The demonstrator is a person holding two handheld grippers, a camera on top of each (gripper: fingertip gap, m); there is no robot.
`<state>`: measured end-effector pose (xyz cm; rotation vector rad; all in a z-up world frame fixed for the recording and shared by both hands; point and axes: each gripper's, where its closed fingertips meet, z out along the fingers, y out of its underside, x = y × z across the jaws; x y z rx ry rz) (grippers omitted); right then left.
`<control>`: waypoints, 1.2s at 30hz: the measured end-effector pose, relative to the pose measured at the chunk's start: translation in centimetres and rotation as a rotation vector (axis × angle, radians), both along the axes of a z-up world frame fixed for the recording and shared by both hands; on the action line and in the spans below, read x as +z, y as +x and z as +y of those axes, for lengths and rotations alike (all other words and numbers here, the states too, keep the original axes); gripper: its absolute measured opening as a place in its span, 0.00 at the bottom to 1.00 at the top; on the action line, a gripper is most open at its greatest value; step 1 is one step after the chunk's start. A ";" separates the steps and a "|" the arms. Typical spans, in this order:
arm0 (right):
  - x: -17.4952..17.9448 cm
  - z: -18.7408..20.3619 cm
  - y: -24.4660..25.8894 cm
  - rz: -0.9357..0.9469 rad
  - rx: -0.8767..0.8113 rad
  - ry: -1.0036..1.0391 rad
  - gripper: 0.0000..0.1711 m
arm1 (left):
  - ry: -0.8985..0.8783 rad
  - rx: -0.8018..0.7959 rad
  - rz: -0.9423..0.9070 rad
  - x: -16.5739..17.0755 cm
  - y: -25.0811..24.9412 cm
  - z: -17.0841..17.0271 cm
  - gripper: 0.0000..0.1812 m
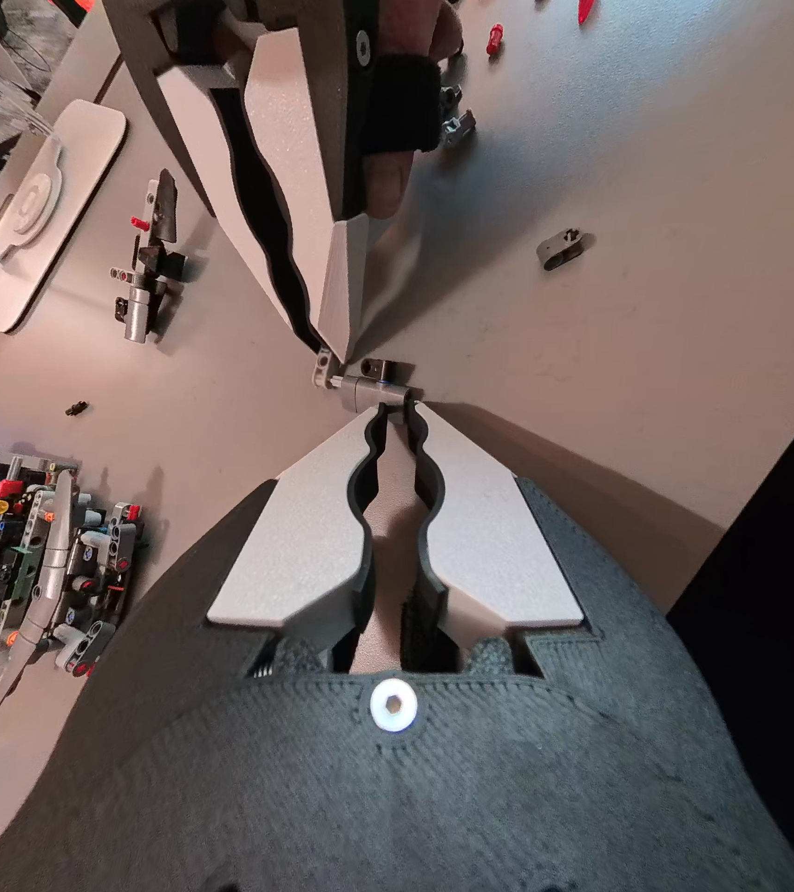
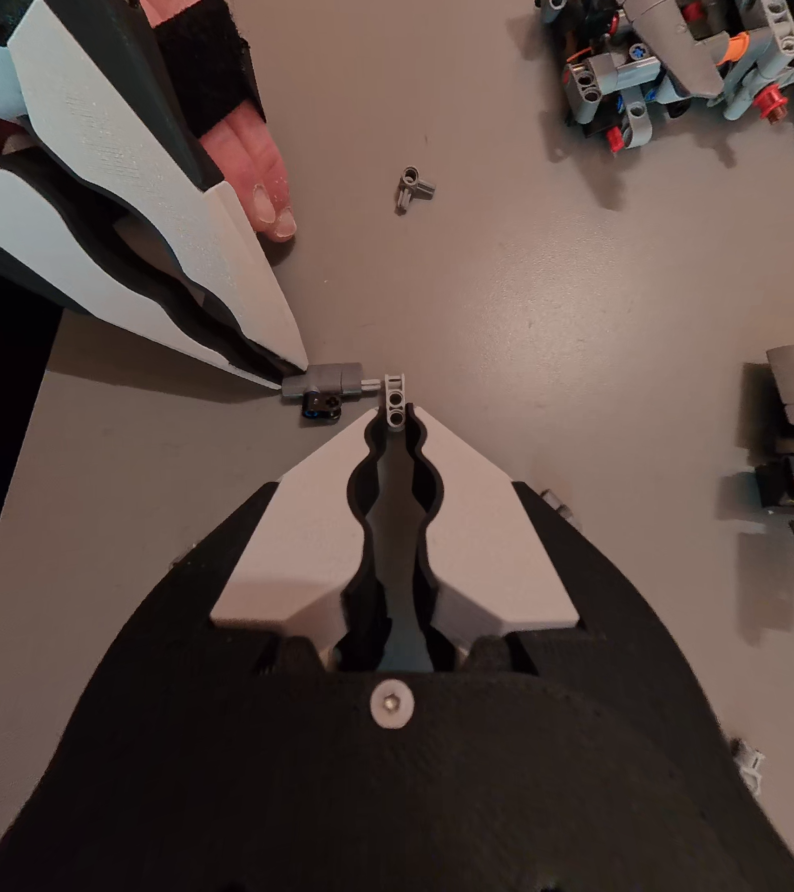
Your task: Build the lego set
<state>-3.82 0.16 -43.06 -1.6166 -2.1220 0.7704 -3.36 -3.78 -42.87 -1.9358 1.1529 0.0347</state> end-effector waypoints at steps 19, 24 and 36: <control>0.1 -0.1 0.0 0.041 -0.008 0.079 0.03 | 0.002 0.008 0.004 0.0 0.0 0.1 0.03; 0.1 -0.1 0.0 0.020 0.018 0.122 0.03 | 0.004 0.009 0.005 0.0 0.0 0.1 0.03; -0.1 -0.1 0.1 -0.096 0.098 0.115 0.03 | 0.002 0.009 0.002 0.0 -0.1 0.1 0.03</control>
